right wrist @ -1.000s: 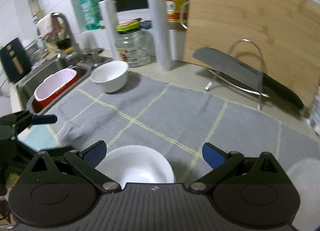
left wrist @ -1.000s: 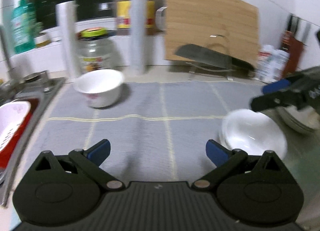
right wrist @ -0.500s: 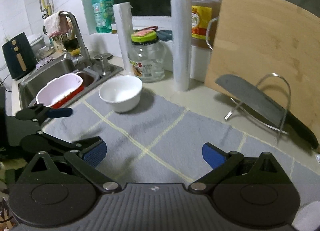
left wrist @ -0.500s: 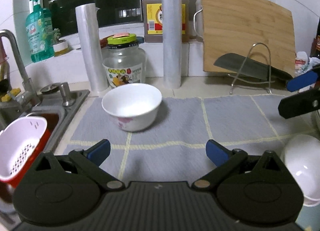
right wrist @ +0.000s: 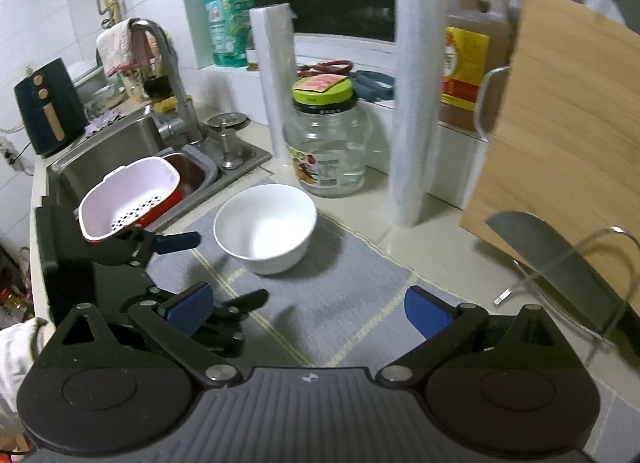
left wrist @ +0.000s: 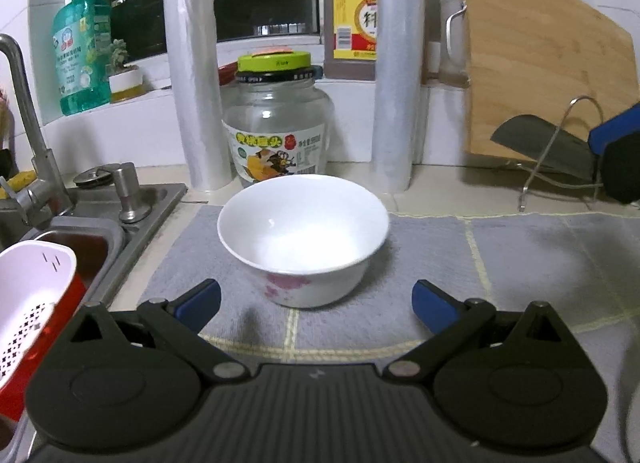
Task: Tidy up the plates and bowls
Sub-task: 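Move the right gripper to the pink-decal white bowl by the glass jar, then close the right gripper on the pink-decal bowl's rim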
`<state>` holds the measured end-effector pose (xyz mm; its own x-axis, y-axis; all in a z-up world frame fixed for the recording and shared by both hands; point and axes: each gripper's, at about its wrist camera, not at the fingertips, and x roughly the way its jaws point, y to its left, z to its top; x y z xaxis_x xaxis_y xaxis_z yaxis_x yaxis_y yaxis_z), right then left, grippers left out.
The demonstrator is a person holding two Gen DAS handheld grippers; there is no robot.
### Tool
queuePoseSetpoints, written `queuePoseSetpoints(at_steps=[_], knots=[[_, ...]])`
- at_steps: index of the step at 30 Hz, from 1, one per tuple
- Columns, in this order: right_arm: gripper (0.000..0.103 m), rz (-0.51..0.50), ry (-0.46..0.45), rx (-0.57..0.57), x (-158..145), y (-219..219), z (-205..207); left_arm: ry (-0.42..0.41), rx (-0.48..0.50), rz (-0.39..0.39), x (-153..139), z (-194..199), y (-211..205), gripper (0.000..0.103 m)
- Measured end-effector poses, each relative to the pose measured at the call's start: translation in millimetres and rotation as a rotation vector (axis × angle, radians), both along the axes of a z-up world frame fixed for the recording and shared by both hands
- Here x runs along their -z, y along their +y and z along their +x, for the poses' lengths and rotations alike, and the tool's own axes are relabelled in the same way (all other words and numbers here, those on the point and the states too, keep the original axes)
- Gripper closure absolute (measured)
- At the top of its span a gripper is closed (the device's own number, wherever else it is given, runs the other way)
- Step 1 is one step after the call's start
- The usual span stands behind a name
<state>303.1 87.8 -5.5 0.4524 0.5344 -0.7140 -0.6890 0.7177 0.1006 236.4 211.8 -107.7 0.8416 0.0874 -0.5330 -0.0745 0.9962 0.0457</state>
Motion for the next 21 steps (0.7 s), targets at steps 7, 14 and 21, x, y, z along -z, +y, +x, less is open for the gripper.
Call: queuePoseSetpoints(at_steps=[7, 14, 21], knots=[[0.000, -0.013, 0.029, -0.058, 9.3, 25.2, 25.1, -0.004, 0.001, -0.023, 10.4, 19.4, 8.1, 0.002], [0.000, -0.024, 0.063, -0.094, 22.2, 51.2, 52.4, -0.025, -0.001, -0.009, 13.5, 26.5, 7.5, 0.002], [0.000, -0.045, 0.073, -0.135, 37.9, 83.6, 75.7, -0.051, -0.016, -0.005, 12.7, 27.9, 7.6, 0.002]])
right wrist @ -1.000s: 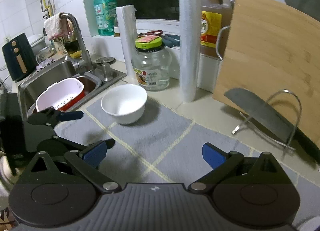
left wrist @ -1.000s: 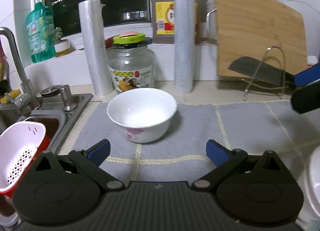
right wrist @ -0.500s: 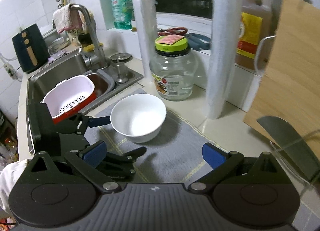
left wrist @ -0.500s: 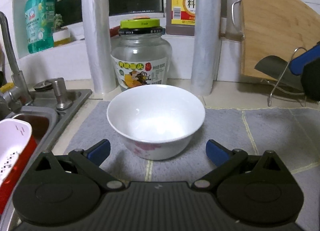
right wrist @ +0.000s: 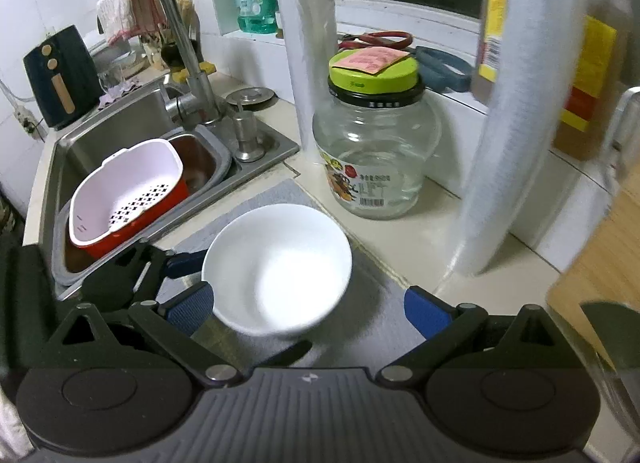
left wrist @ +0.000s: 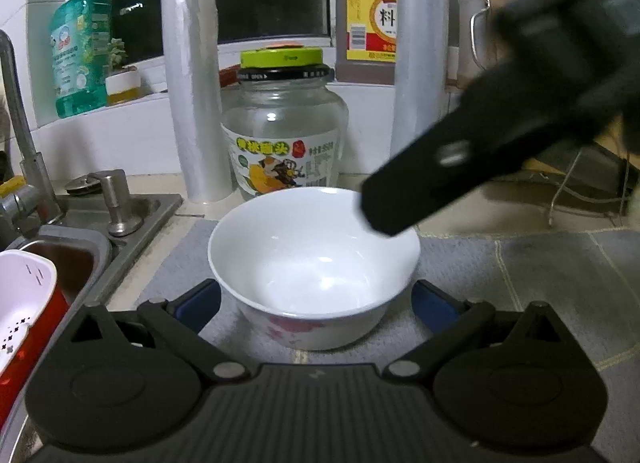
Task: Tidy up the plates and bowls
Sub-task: 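Close the right gripper on the pink-decal bowl's rim, then lift the pink-decal bowl with the right gripper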
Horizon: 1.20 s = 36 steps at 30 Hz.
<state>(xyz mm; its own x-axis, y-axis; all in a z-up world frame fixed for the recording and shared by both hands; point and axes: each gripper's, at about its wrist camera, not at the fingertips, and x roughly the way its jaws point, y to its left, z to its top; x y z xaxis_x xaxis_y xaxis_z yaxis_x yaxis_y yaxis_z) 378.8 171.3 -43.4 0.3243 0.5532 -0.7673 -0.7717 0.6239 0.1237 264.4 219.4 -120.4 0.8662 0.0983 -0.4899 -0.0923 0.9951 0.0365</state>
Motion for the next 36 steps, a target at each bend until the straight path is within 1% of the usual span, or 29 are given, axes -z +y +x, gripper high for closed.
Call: queuePoseSetpoints(at_steps=[7, 9, 11, 14, 19, 21, 26, 36], knots=[[0.005, -0.007, 0.019, -0.042, 15.8, 26.5, 20.0, -0.016, -0.017, -0.004, 0.2, 0.3, 1.0, 0.003], [0.011, -0.007, 0.030, -0.052, 19.9, 32.4, 25.3, -0.016, -0.018, -0.010, 0.2, 0.6, 1.6, 0.004], [0.011, -0.011, 0.037, -0.057, 22.8, 37.1, 28.7, -0.016, -0.018, -0.015, 0.2, 1.1, 2.2, 0.005], [0.016, -0.016, 0.040, -0.067, 26.1, 43.4, 31.8, -0.020, -0.016, -0.018, 0.0, 0.2, 2.4, 0.005], [0.019, -0.014, 0.036, -0.078, 27.8, 50.6, 35.2, -0.022, -0.014, -0.023, 0.4, -0.5, 2.4, 0.006], [0.022, -0.012, 0.046, -0.082, 28.8, 52.6, 37.3, -0.021, -0.009, -0.029, 0.6, -0.4, 3.0, 0.007], [0.024, -0.017, 0.045, -0.089, 30.8, 55.4, 38.5, -0.020, -0.001, -0.034, 0.3, 0.2, 3.7, 0.009], [0.025, -0.027, 0.044, -0.095, 32.6, 56.9, 38.7, -0.016, 0.001, -0.039, -0.8, 0.0, 3.4, 0.009]])
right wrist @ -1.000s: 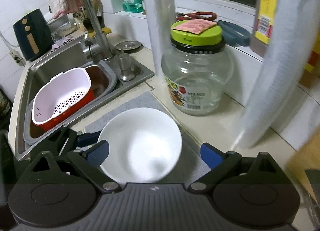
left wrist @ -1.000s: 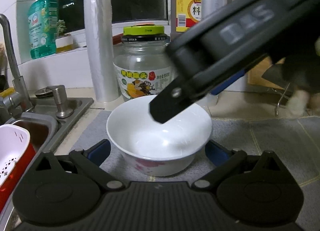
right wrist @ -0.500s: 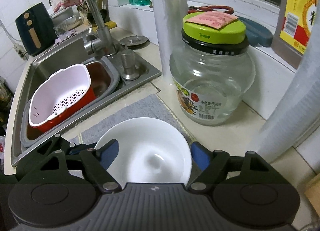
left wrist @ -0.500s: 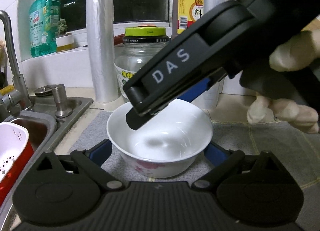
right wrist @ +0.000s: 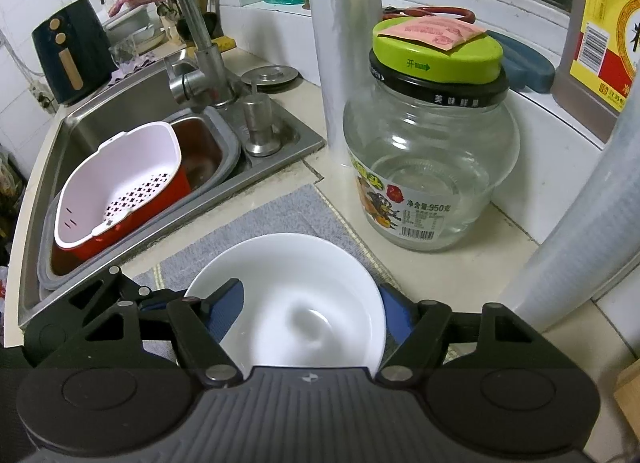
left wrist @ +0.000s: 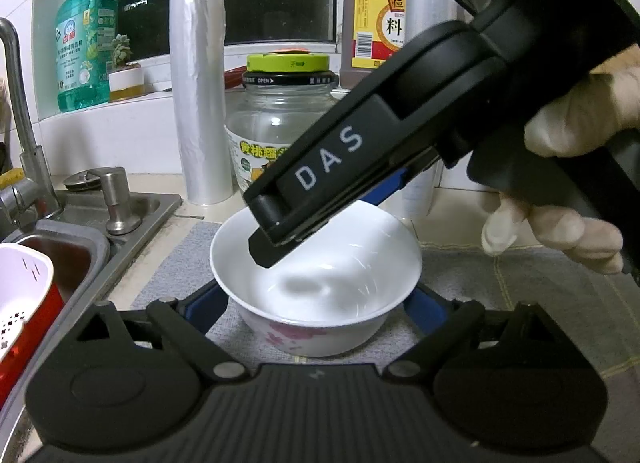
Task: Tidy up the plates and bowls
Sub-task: 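Lift the pink-decal bowl with the right gripper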
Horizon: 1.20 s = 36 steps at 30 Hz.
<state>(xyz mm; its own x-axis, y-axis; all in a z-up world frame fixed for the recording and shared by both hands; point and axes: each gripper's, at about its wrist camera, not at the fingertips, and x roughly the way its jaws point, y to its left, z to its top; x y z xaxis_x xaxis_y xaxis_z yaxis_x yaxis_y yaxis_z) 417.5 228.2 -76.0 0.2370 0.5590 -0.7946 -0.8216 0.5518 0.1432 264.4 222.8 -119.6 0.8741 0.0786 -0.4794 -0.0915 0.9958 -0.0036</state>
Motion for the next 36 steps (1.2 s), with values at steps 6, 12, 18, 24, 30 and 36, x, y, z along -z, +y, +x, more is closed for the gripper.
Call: queuePoseSetpoints(at_steps=[6, 12, 18, 24, 30, 36], knots=[[0.026, -0.002, -0.001, -0.002, -0.5, 0.6, -1.5, 0.010, 0.000, 0.003, -0.3, -0.7, -0.3, 0.009], [0.026, 0.000, 0.005, -0.004, -2.4, -1.7, -4.5, 0.021, 0.007, 0.007, -2.3, -3.8, -1.4, 0.009], [0.026, 0.010, 0.013, -0.005, -6.1, -6.9, -11.7, 0.023, 0.015, 0.011, -6.0, -11.8, -4.3, 0.009], [0.026, 0.036, 0.019, -0.001, -14.4, -15.9, -25.0, 0.024, 0.025, 0.029, -11.1, -22.3, -9.4, 0.009], [0.026, 0.035, 0.022, -0.001, -18.6, -22.9, -37.3, 0.035, 0.044, 0.037, -15.4, -34.6, -15.6, 0.009], [0.026, 0.045, 0.029, 0.004, -23.0, -32.1, -53.4, 0.040, 0.071, 0.048, -23.7, -52.0, -22.5, 0.009]])
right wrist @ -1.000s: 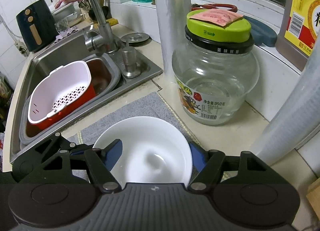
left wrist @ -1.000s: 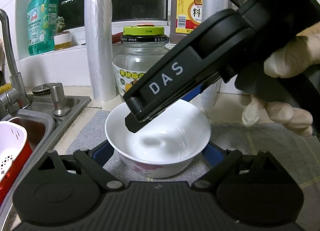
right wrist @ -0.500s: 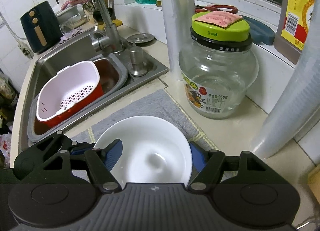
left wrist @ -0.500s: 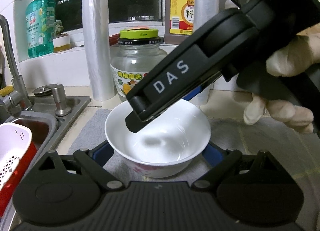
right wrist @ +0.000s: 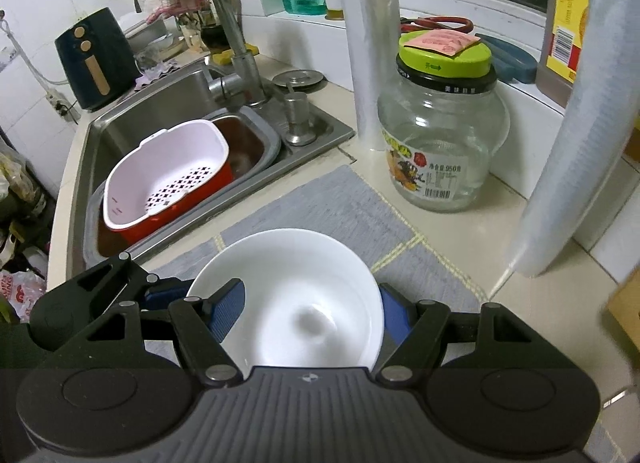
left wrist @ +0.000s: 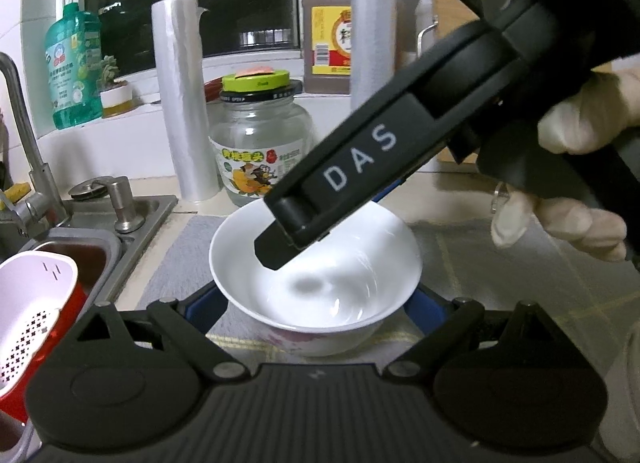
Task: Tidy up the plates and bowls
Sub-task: 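Lift the pink-decal bowl with the right gripper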
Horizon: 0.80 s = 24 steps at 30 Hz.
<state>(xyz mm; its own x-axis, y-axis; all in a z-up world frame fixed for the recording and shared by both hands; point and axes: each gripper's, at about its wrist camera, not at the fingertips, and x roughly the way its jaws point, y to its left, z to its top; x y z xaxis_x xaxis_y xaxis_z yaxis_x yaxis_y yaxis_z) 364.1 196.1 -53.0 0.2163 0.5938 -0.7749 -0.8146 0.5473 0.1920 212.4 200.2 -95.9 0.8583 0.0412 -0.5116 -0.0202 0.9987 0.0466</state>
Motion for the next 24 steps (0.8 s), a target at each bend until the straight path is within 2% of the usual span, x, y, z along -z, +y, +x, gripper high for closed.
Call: queuePoseSetpoints(at_steps=[16, 24], knots=[[0.026, 0.048, -0.014, 0.014, -23.5, -42.7, -53.3, 0.025, 0.085, 0.025, -17.5, -43.3, -21.5, 0.009], [0.026, 0.065, -0.035, 0.035, -31.7, -67.8, -80.0, 0.054, 0.139, 0.013, -21.5, -59.8, -35.8, 0.009]])
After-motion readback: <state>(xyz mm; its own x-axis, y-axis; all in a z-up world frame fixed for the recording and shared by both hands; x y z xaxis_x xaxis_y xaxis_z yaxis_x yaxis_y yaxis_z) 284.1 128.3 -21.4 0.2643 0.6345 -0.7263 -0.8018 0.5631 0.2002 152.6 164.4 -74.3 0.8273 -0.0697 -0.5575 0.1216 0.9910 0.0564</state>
